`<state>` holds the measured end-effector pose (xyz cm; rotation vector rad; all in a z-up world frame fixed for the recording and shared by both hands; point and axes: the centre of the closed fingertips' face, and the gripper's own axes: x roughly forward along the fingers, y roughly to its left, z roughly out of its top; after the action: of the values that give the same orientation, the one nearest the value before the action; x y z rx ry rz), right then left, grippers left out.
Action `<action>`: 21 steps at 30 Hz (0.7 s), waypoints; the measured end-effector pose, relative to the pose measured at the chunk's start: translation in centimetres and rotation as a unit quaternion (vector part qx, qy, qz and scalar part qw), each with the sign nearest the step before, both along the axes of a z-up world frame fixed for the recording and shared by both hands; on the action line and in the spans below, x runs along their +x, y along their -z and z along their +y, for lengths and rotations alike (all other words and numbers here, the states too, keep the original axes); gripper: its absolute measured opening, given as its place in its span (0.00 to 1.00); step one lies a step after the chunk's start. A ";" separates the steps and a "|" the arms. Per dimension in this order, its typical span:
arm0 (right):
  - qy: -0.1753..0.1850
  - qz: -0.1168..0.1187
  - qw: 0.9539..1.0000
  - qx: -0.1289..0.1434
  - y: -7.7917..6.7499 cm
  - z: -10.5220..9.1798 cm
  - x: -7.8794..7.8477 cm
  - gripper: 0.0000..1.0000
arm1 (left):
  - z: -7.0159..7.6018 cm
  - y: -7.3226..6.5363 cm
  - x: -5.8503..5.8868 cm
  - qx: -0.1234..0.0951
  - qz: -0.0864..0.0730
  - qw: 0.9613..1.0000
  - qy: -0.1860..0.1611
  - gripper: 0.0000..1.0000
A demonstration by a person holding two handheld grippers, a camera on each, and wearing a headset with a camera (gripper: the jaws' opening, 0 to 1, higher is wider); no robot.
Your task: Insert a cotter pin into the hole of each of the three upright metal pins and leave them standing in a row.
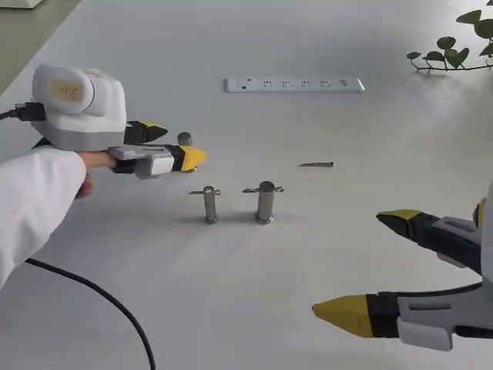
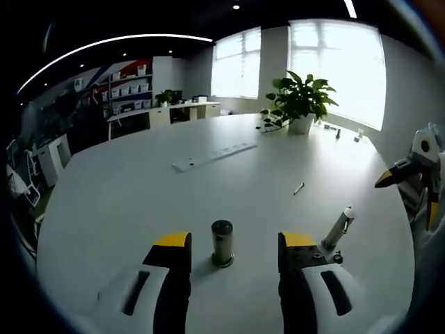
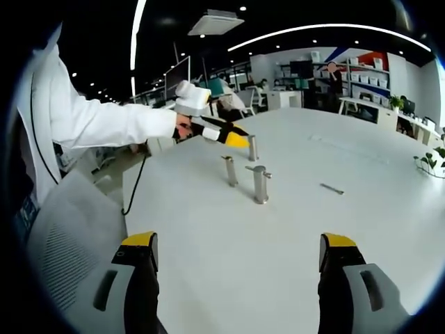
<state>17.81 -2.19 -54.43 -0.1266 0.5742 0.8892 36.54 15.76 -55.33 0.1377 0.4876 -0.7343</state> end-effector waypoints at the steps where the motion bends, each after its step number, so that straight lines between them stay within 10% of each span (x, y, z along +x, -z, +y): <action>1: 0.000 0.001 1.000 -0.001 0.0 0.0 -0.1 0.95 | 0.0 0.1 0.1 0.005 -0.001 1.000 0.000 0.47; 21: 0.014 0.005 1.000 0.006 -0.4 -0.8 -0.6 0.92 | -0.2 0.8 2.1 0.015 0.002 1.000 -0.027 0.12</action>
<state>17.18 -2.96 -54.02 -0.1026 0.5783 0.8655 38.61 15.54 -56.17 0.1504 0.5046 -0.6746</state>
